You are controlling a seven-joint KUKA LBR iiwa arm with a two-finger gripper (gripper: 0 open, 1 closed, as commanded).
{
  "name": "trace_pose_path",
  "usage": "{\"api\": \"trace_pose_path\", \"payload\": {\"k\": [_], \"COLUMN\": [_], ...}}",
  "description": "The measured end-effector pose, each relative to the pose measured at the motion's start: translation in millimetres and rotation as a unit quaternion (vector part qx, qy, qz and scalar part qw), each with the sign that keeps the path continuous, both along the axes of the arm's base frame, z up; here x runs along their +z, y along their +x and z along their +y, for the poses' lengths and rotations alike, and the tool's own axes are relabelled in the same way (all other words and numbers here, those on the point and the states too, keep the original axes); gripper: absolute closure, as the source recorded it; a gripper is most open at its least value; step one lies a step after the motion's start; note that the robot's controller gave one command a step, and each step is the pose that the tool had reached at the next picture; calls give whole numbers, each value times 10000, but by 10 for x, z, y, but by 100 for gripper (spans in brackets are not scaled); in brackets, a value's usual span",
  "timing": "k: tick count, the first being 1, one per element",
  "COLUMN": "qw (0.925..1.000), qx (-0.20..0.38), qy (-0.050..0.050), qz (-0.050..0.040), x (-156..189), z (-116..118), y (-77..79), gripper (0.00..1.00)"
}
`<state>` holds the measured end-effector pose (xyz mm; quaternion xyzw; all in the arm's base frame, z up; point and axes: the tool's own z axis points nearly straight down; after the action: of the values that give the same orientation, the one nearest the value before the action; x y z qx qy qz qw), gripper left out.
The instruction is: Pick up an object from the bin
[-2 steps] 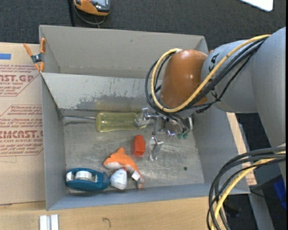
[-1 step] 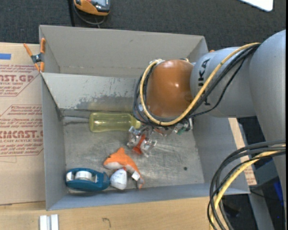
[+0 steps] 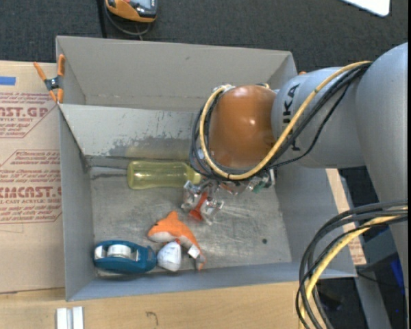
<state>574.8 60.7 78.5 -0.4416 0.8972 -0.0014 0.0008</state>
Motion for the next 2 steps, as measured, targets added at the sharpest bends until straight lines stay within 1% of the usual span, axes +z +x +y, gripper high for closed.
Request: {"api": "trace_pose_path", "payload": {"k": [1, 2], "qw": [10000, 9944], "qx": [0, 1056], "qy": [0, 15], "qz": [0, 11], "x": [0, 77], "z": [0, -69], "y": [0, -164], "gripper": [100, 100]}}
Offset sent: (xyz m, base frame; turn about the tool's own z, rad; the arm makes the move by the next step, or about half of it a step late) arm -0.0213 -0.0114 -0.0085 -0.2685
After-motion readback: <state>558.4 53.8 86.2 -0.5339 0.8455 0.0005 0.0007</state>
